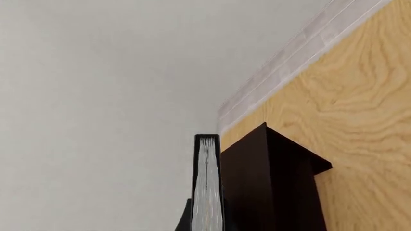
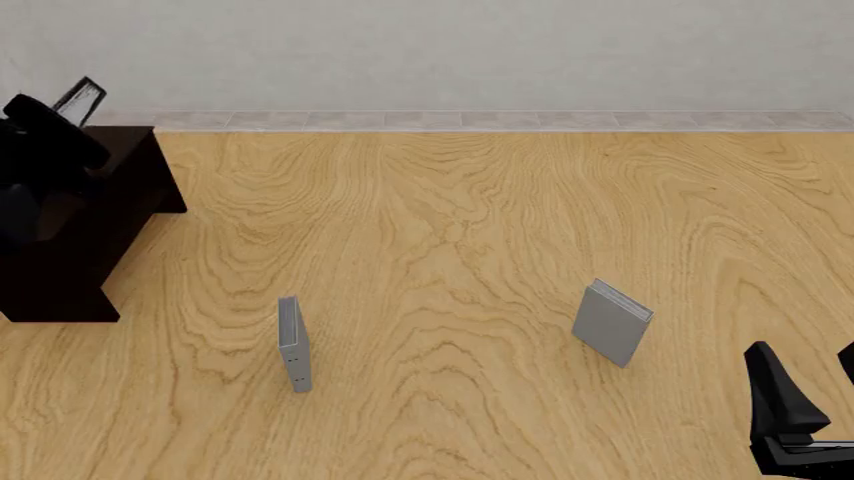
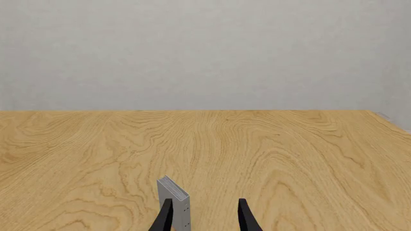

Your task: Pick up the book in the middle and place it on the cabinet shelf.

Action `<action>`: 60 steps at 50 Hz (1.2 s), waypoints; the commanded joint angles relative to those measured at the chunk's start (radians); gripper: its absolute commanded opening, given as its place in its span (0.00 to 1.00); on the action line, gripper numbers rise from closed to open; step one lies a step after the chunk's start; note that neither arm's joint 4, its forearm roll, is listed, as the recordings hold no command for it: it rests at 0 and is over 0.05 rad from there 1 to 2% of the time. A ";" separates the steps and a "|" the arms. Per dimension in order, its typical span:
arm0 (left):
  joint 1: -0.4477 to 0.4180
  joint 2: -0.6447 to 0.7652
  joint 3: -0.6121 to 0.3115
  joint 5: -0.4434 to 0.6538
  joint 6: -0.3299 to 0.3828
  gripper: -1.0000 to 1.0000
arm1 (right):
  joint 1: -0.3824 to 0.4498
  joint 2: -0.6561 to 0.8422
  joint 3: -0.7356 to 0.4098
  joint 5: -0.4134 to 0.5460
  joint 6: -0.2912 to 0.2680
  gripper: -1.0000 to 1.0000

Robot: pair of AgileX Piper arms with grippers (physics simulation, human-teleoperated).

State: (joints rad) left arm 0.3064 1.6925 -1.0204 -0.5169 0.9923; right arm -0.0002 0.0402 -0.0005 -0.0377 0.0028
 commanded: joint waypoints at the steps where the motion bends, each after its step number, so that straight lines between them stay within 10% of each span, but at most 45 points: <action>1: 0.021 0.022 0.000 -0.039 0.053 0.00 | 0.000 0.000 0.000 0.000 0.000 1.00; 34: 0.065 0.110 0.026 -0.119 0.141 0.00 | 0.000 0.000 0.000 0.000 0.000 1.00; 35: 0.063 0.100 0.026 -0.114 0.130 1.00 | 0.000 0.000 0.000 0.000 0.000 1.00; 60: -0.091 -0.166 0.017 0.095 -0.055 1.00 | 0.000 0.000 0.000 0.000 0.000 1.00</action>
State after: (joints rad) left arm 0.2908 1.6475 -0.9965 -0.5182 1.0267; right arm -0.0002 0.0402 -0.0005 -0.0377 0.0028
